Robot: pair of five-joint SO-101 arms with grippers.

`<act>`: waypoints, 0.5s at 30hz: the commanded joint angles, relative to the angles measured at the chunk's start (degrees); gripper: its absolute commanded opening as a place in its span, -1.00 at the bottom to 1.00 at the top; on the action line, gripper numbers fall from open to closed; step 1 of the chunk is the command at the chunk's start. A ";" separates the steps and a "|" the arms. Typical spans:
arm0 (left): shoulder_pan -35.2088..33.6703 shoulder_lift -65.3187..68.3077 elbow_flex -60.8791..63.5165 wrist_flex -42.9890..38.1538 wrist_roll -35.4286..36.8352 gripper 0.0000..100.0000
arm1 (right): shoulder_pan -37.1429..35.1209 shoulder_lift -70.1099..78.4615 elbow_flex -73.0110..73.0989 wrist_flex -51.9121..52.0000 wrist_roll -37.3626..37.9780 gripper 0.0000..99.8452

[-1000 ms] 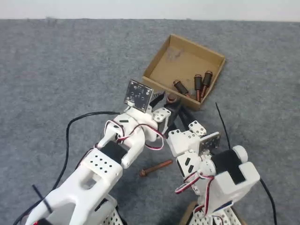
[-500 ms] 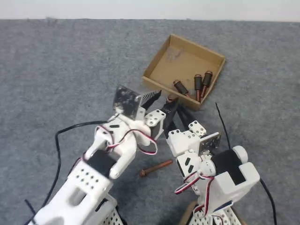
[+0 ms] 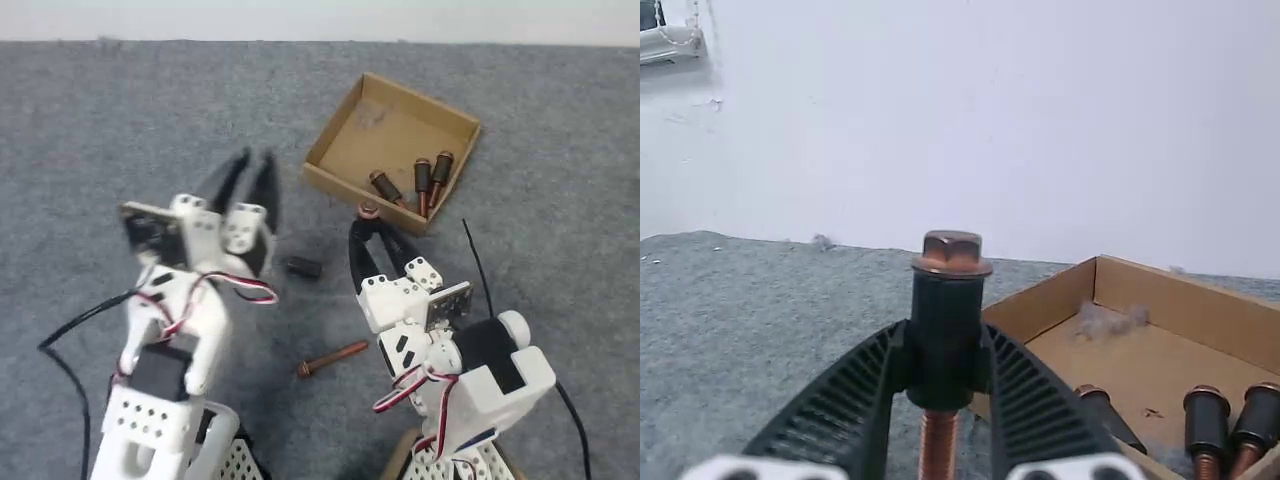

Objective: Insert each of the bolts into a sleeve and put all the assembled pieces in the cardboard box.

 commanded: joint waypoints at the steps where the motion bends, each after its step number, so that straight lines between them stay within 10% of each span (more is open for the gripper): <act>1: -5.89 -5.98 0.22 3.08 0.62 -0.97 | 1.01 -2.33 1.76 -0.57 -0.09 -0.99; 15: -20.04 -27.87 21.23 12.75 0.44 -0.97 | 1.01 -2.24 1.76 -0.48 -0.09 -0.99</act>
